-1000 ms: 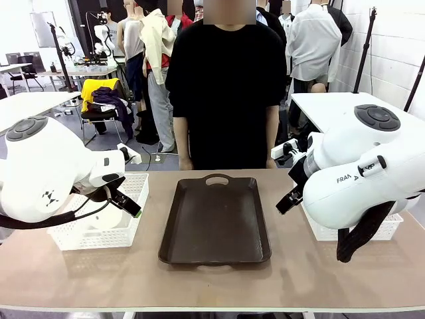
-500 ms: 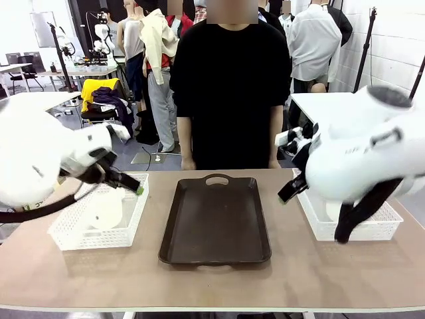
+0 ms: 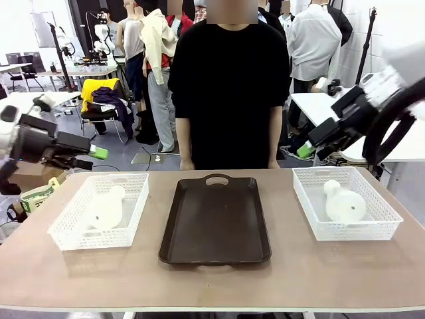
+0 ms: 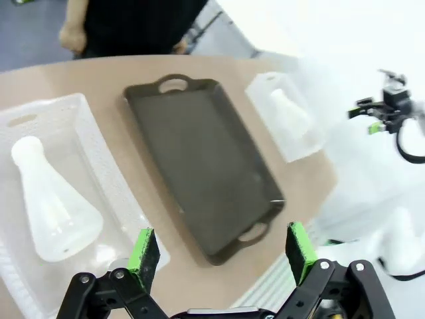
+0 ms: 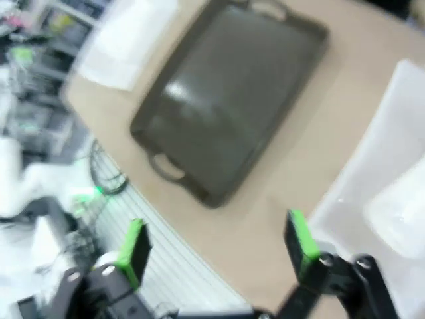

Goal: Prepare the laboratory tools.
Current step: Pick up the Big flask that the person points to.

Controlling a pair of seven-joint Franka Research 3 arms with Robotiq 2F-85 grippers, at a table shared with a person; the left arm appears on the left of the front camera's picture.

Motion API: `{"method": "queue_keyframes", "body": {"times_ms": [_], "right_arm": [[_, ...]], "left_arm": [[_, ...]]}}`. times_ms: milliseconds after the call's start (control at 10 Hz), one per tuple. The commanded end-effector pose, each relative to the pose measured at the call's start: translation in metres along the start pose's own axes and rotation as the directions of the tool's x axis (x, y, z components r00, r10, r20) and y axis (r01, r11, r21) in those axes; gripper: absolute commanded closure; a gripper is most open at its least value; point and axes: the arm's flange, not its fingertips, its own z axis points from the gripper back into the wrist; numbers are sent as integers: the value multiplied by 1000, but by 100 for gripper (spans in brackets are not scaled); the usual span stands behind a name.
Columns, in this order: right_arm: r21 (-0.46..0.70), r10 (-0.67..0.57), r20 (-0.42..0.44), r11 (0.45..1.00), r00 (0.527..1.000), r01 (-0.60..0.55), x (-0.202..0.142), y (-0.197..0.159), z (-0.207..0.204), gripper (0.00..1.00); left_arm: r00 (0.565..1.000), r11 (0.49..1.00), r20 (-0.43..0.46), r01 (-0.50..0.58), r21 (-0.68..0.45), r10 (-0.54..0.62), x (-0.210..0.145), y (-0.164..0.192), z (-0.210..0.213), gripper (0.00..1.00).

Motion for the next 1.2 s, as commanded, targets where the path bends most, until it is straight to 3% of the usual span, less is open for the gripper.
{"method": "queue_keyframes", "body": {"times_ms": [0,200,300,400,500,900,1000,1100], "right_arm": [[156,-105,-84,981,991,117,8,-51,0,0],[273,-170,-48,946,984,177,1,-87,4,0],[276,-199,-51,939,979,205,-2,-97,3,0],[193,-242,-33,951,970,243,-8,-98,-3,0],[276,-186,-53,942,981,193,-16,-92,5,0],[252,-201,-66,944,977,211,-15,-97,3,0],[310,-253,-45,916,966,254,-10,-106,13,0],[346,-302,-29,891,953,293,-9,-117,30,0]], "left_arm": [[989,978,43,-134,-158,142,-4,31,2,0],[965,946,82,-225,-234,249,-13,54,12,0],[958,941,88,-247,-231,273,-18,56,20,0],[946,946,111,-289,-148,306,-18,56,20,0],[961,940,86,-235,-247,263,-19,49,23,0],[953,929,64,-274,-248,298,-22,53,17,0],[937,886,33,-318,-339,349,-18,51,21,0],[914,807,-26,-371,-459,406,-13,56,29,0]]}}
